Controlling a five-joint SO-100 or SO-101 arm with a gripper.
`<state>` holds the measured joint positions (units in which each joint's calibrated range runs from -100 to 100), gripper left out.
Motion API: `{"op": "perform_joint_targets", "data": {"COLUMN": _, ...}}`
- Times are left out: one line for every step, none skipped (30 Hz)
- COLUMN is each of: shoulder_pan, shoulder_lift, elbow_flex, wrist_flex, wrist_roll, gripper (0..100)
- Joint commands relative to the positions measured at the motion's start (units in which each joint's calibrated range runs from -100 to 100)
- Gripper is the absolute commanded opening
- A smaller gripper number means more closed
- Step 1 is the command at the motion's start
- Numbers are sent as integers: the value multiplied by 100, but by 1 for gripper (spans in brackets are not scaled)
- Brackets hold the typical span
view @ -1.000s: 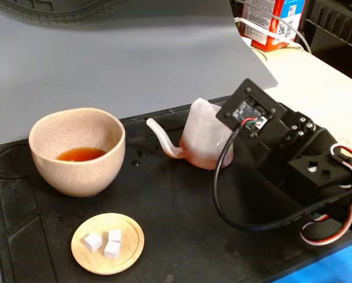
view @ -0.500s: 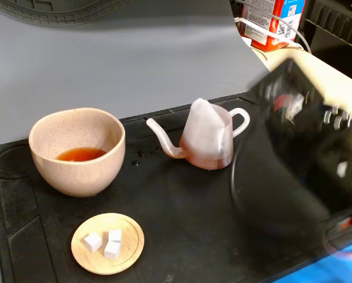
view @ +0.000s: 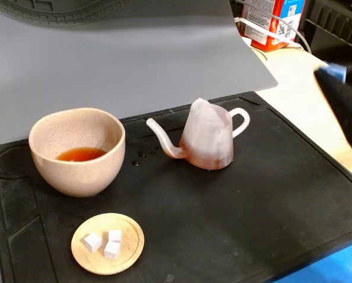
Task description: Pick up a kettle and pour liquid into a cup.
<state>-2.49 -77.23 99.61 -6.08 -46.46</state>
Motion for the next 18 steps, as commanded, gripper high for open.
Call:
{"op": "perform_joint_targets", "data": {"shoulder_pan": -13, "shoulder_lift": -1407, "elbow_flex": -288, "wrist_flex": 3034, "wrist_roll": -169, "gripper": 1}}
{"op": "perform_joint_targets", "data": {"shoulder_pan": 17, "shoulder_lift": -1834, "elbow_flex": -170, "wrist_flex": 3665, "wrist_roll": -205, "gripper": 1}}
{"op": "perform_joint_targets", "data": {"shoulder_pan": 48, "shoulder_lift": -2243, "elbow_flex": 30, "wrist_flex": 4305, "wrist_roll": -205, "gripper": 1}}
{"op": "perform_joint_targets", "data": {"shoulder_pan": 48, "shoulder_lift": -2175, "elbow_flex": 21, "wrist_flex": 4677, "wrist_roll": -205, "gripper": 1}}
{"op": "perform_joint_targets", "data": {"shoulder_pan": 48, "shoulder_lift": -2038, "elbow_flex": 21, "wrist_flex": 4841, "wrist_roll": -205, "gripper": 1}}
{"op": "perform_joint_targets", "data": {"shoulder_pan": 48, "shoulder_lift": -2004, "elbow_flex": 21, "wrist_flex": 5187, "wrist_roll": -205, "gripper": 1}}
{"op": "perform_joint_targets", "data": {"shoulder_pan": 48, "shoulder_lift": -2004, "elbow_flex": 21, "wrist_flex": 5585, "wrist_roll": -200, "gripper": 1}}
{"op": "perform_joint_targets", "data": {"shoulder_pan": 25, "shoulder_lift": -2004, "elbow_flex": 21, "wrist_flex": 6008, "wrist_roll": -200, "gripper": 1}}
{"op": "perform_joint_targets", "data": {"shoulder_pan": 17, "shoulder_lift": -2004, "elbow_flex": 21, "wrist_flex": 6467, "wrist_roll": -200, "gripper": 1}}
{"op": "perform_joint_targets", "data": {"shoulder_pan": 10, "shoulder_lift": -2004, "elbow_flex": 21, "wrist_flex": 6951, "wrist_roll": -200, "gripper": 1}}
{"op": "perform_joint_targets", "data": {"shoulder_pan": 2, "shoulder_lift": -2004, "elbow_flex": 21, "wrist_flex": 7418, "wrist_roll": -200, "gripper": 1}}
{"op": "perform_joint_targets", "data": {"shoulder_pan": 2, "shoulder_lift": -2004, "elbow_flex": 21, "wrist_flex": 7712, "wrist_roll": -200, "gripper": 1}}
{"op": "perform_joint_targets", "data": {"shoulder_pan": 17, "shoulder_lift": -2004, "elbow_flex": 21, "wrist_flex": 7841, "wrist_roll": -200, "gripper": 1}}
{"op": "perform_joint_targets", "data": {"shoulder_pan": 2, "shoulder_lift": -2004, "elbow_flex": 30, "wrist_flex": 7850, "wrist_roll": -174, "gripper": 1}}
{"op": "perform_joint_targets", "data": {"shoulder_pan": 2, "shoulder_lift": -2004, "elbow_flex": 30, "wrist_flex": 7859, "wrist_roll": -169, "gripper": 1}}
{"op": "perform_joint_targets", "data": {"shoulder_pan": 2, "shoulder_lift": -2004, "elbow_flex": 30, "wrist_flex": 7859, "wrist_roll": -163, "gripper": 1}}
{"op": "perform_joint_targets", "data": {"shoulder_pan": 2, "shoulder_lift": -2004, "elbow_flex": 30, "wrist_flex": 7859, "wrist_roll": -158, "gripper": 1}}
{"op": "perform_joint_targets", "data": {"shoulder_pan": 2, "shoulder_lift": -2004, "elbow_flex": 30, "wrist_flex": 7859, "wrist_roll": -158, "gripper": 1}}
